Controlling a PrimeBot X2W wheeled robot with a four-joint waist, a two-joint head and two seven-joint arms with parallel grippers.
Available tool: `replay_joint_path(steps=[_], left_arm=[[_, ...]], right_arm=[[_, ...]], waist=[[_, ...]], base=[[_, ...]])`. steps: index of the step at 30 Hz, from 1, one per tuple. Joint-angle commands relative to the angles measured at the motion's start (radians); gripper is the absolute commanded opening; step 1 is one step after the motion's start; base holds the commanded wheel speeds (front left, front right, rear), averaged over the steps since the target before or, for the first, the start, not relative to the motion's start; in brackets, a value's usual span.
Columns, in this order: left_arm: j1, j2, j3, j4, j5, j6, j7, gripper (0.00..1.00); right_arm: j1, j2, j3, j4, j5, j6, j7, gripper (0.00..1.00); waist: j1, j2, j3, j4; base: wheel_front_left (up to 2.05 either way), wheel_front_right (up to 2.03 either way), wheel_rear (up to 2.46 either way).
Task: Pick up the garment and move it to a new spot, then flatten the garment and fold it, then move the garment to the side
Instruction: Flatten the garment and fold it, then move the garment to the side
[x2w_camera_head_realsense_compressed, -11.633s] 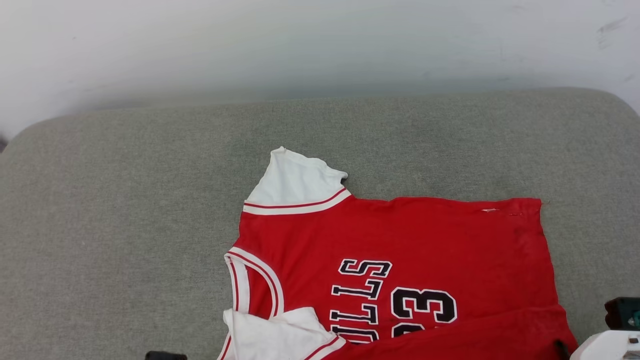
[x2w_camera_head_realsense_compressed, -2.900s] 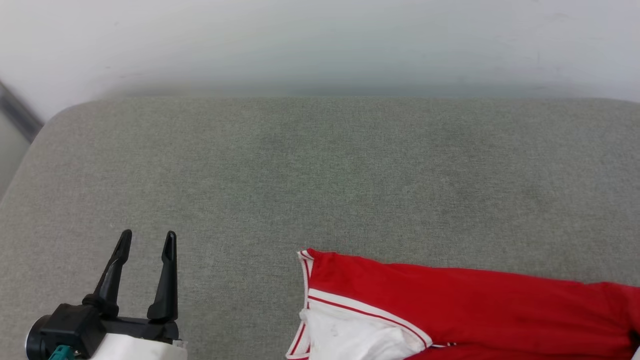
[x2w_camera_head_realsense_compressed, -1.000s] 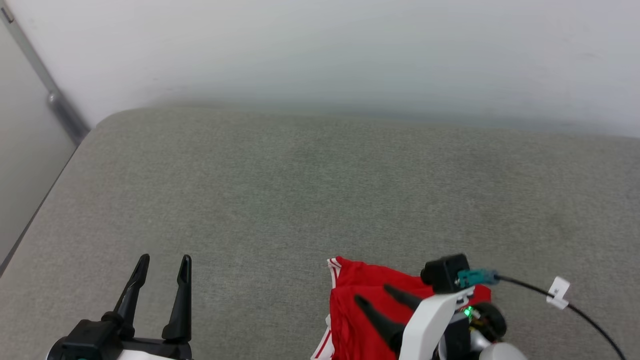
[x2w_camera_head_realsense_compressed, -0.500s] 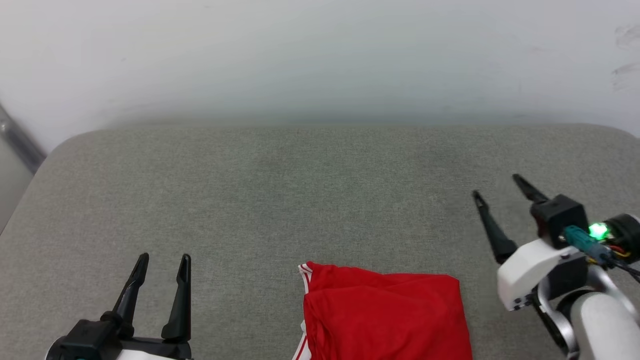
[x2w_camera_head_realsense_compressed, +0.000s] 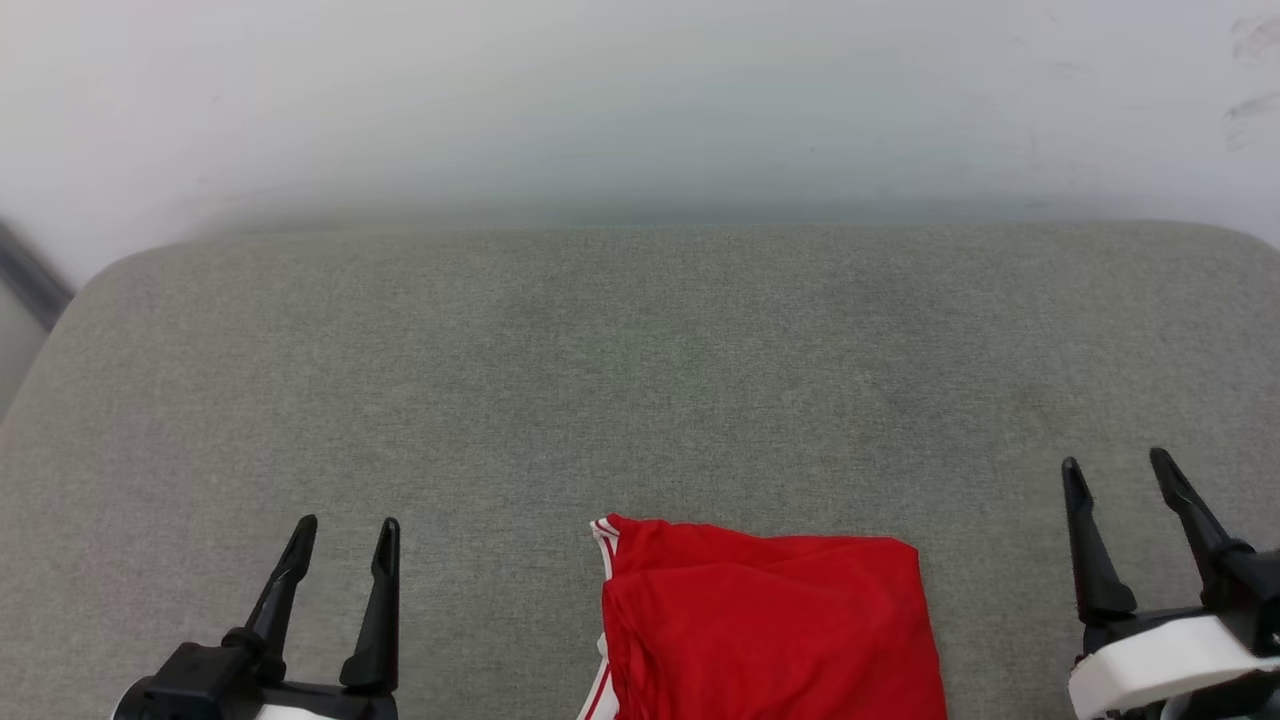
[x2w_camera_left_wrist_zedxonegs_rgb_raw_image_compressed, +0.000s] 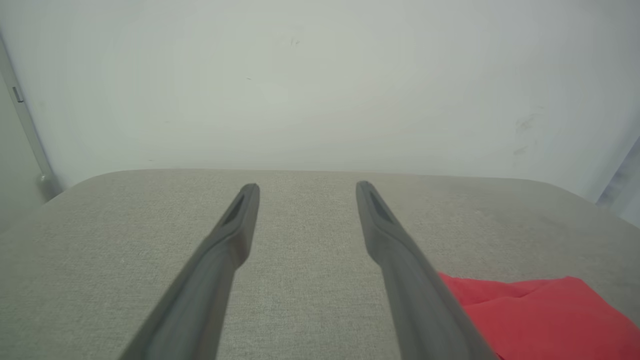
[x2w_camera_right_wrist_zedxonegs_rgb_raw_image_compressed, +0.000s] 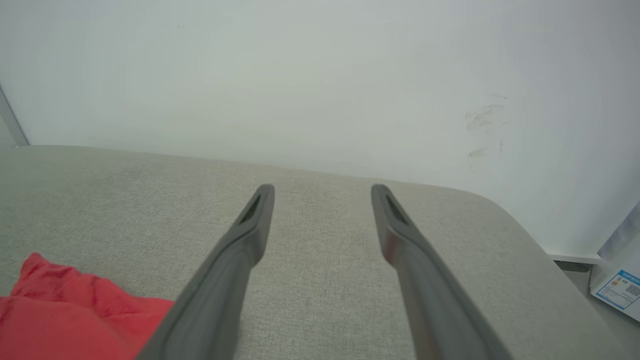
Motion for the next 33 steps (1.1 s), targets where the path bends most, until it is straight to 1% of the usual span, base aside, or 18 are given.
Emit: replay_joint_path(steps=[1, 6, 11, 19, 21, 24, 28, 29, 33], left_arm=[[-0.002, -0.002, -0.01, 0.003, 0.001, -0.001, -0.002, 1.0], [-0.01, -0.006, -0.022, 0.001, -0.007, -0.001, -0.002, 1.0], [-0.013, -0.005, -0.025, -0.006, -0.009, -0.001, -0.002, 1.0], [-0.009, -0.001, -0.023, -0.015, -0.006, -0.001, -0.002, 1.0], [-0.007, -0.003, -0.024, -0.014, -0.007, -0.001, -0.002, 1.0], [-0.005, -0.005, -0.028, -0.017, -0.008, -0.001, -0.002, 1.0], [-0.007, -0.004, -0.029, -0.019, -0.01, -0.001, -0.002, 1.0], [-0.007, -0.004, -0.031, -0.014, -0.014, -0.001, -0.002, 1.0], [-0.027, 0.0, -0.042, -0.009, -0.026, -0.001, -0.002, 1.0]], right_arm=[[0.021, 0.007, -0.015, -0.006, 0.007, -0.001, -0.019, 1.0], [0.056, 0.028, -0.022, -0.008, 0.002, -0.001, -0.05, 1.0], [0.051, 0.04, -0.011, -0.011, -0.02, 0.0, -0.045, 1.0], [0.055, 0.047, -0.007, -0.017, -0.018, -0.001, -0.03, 1.0], [0.063, 0.044, -0.002, -0.017, -0.02, 0.0, -0.011, 1.0], [0.074, 0.037, 0.014, -0.027, 0.006, 0.0, 0.049, 1.0], [0.087, 0.007, 0.051, -0.05, 0.057, -0.001, 0.204, 1.0], [0.091, 0.004, 0.057, -0.053, 0.081, -0.001, 0.262, 1.0], [0.108, -0.043, 0.108, -0.085, 0.159, 0.0, 0.514, 1.0]], waist=[[0.0, -0.0001, 0.003, 0.006], [0.0, -0.0001, 0.001, 0.011], [0.0, -0.0001, -0.005, 0.014], [0.0, -0.0001, -0.012, 0.022], [0.0, -0.0001, -0.012, 0.024], [0.0, -0.0001, -0.009, 0.028], [0.0, -0.0001, 0.001, 0.031], [0.0, -0.0001, 0.005, 0.033], [0.0, -0.0001, 0.03, 0.043]], base=[[0.0, 0.0, 0.0], [0.0, 0.0, 0.0], [0.0, 0.0, 0.0], [0.0, 0.0, 0.0], [0.0, 0.0, 0.0], [0.0, 0.0, 0.0], [0.0, 0.0, 0.0], [0.0, 0.0, 0.0], [0.0, 0.0, 0.0]])
